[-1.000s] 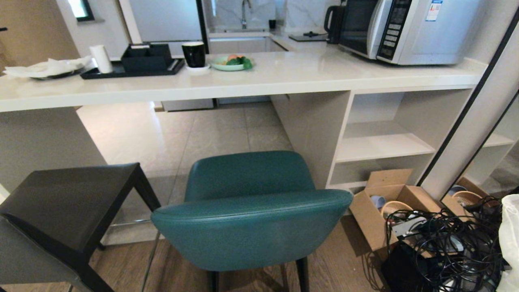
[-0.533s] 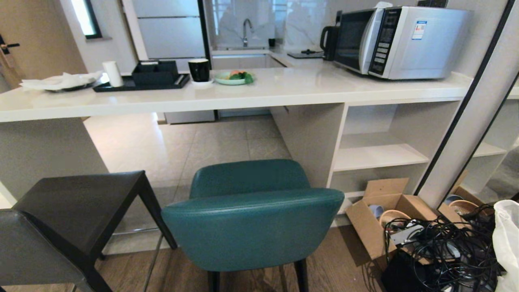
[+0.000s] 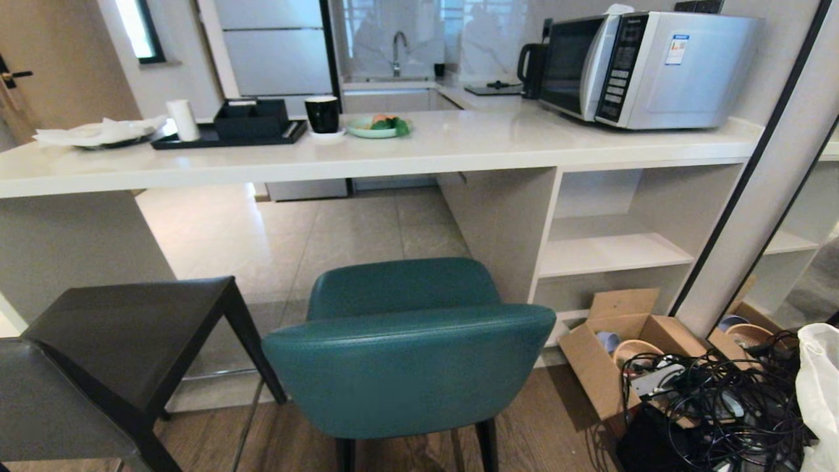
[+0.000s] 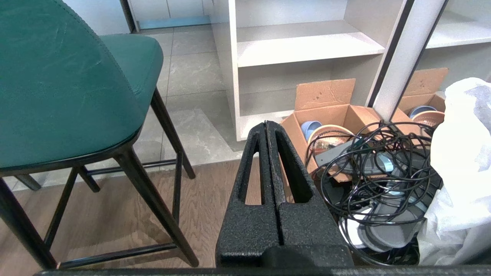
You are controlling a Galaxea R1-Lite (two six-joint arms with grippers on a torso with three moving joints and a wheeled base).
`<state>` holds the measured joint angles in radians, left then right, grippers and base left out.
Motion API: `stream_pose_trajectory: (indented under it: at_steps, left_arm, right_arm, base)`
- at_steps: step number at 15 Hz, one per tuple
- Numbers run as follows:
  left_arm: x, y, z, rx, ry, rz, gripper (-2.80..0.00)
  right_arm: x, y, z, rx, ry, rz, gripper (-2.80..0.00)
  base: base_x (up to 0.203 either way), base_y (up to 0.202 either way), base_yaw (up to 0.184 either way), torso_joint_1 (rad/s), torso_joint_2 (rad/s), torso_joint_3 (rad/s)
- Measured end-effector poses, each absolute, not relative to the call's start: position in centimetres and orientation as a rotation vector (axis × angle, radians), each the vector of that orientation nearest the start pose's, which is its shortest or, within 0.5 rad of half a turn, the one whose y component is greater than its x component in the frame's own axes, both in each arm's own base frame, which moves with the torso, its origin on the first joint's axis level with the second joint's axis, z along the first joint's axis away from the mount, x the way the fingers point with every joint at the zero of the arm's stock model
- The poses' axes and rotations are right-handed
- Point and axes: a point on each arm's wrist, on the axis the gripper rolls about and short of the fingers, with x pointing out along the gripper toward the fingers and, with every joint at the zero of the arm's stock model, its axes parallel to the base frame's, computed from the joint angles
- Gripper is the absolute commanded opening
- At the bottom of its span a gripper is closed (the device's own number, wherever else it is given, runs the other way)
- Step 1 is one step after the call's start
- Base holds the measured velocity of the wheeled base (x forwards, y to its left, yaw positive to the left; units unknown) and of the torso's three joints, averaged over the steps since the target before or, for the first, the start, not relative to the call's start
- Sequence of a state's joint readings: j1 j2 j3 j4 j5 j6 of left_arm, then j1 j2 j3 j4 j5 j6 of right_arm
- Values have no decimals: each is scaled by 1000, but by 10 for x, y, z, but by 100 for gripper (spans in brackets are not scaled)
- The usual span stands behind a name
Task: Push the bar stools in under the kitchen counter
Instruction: Push the gray chair back under the dining table
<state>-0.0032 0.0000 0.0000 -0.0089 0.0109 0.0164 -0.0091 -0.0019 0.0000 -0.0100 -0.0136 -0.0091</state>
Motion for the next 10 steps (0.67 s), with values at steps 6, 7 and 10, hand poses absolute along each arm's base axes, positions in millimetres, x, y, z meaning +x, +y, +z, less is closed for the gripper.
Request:
stream_pose_trajectory:
  at_steps: [6, 7, 10]
  left_arm:
    - [-23, 0, 76, 18, -9, 7, -280]
    - [-23, 0, 76, 18, -9, 7, -280]
    - [-23, 0, 76, 16, -9, 7, -280]
  right_arm:
    - [-23, 0, 76, -9, -12, -23, -280]
    - [-23, 0, 76, -9, -12, -23, -280]
    - [-23, 0, 77, -2, -12, -23, -280]
  base:
    - [-136, 0, -1, 2, 2, 1]
    - [0, 0, 0, 0, 0, 0]
    - [0, 0, 0, 0, 0, 0]
